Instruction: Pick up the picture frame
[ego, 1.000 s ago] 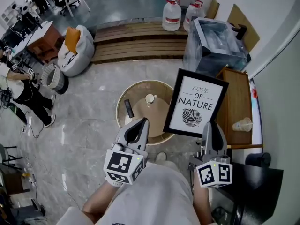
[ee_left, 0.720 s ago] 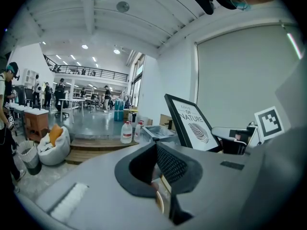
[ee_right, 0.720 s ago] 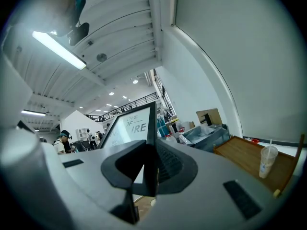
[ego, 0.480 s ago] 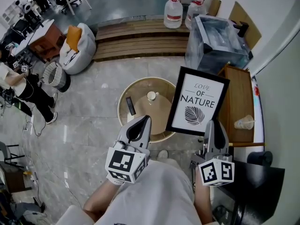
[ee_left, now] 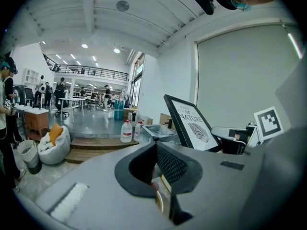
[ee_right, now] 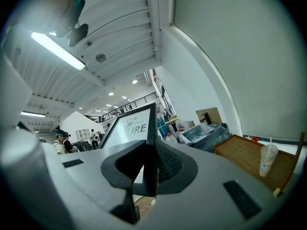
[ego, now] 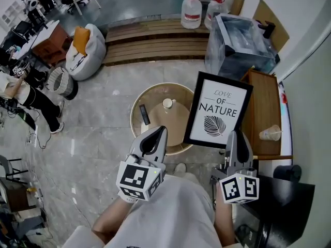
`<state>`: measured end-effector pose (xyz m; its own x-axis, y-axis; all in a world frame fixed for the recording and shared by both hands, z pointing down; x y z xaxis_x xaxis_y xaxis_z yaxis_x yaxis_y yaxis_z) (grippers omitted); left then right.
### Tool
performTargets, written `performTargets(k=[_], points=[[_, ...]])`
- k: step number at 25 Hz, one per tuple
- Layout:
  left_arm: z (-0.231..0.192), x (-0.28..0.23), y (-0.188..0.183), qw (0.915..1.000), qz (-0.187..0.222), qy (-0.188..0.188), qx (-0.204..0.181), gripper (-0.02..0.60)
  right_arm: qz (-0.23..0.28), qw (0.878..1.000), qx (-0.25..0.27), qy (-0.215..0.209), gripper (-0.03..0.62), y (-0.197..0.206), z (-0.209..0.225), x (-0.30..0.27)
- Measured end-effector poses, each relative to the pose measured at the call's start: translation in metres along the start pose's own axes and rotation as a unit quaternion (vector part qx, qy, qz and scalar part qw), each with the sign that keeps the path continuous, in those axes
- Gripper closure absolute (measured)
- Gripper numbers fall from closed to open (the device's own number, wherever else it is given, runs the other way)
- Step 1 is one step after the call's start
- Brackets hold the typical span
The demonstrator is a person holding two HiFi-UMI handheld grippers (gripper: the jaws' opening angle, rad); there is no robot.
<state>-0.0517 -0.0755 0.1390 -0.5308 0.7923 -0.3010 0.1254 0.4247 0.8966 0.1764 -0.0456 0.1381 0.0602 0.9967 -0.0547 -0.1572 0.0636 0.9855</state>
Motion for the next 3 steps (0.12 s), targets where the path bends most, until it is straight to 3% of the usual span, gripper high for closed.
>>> performTargets(k=[3], points=[[-0.001, -0.0009, -0.0008, 1.0, 0.001, -0.001, 0.001, 0.591, 0.0, 1.0, -0.001, 0.001, 0.537, 0.0007, 0.0017, -0.0007]])
Point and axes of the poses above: the fingertips, and each gripper's own axes: x backward along the fingers, z to its right, y out of its underside, the point moved 2 cm from there along x, backward along the fingers, and after that the axes turned 12 degrees about x, right-handed, at the moved point
